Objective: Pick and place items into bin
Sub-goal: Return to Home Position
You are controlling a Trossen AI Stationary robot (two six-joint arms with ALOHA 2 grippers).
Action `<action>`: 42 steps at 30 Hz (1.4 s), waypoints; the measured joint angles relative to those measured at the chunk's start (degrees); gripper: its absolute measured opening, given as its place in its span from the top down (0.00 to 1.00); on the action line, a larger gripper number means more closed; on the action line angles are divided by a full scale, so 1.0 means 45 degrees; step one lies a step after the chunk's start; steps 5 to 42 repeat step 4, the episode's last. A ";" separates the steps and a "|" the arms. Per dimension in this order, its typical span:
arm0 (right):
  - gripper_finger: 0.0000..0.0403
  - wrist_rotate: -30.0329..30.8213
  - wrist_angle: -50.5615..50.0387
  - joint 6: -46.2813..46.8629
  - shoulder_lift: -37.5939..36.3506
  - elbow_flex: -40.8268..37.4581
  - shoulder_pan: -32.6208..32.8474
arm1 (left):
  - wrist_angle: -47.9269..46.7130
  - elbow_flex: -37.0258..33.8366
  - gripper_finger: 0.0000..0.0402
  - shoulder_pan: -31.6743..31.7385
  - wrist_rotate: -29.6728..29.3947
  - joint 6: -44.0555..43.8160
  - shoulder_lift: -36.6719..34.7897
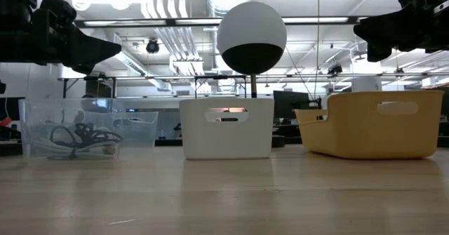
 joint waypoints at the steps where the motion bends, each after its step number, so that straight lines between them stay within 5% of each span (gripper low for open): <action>1: 0.78 0.0000 0.0000 0.0018 0.0000 0.0000 0.0002 | 0.0000 0.0000 0.93 0.0002 0.0000 0.0003 0.0000; 42: 0.78 0.0000 0.0000 -0.0002 0.0000 0.0000 0.0003 | 0.0000 0.0000 0.93 0.0001 0.0000 -0.0001 0.0000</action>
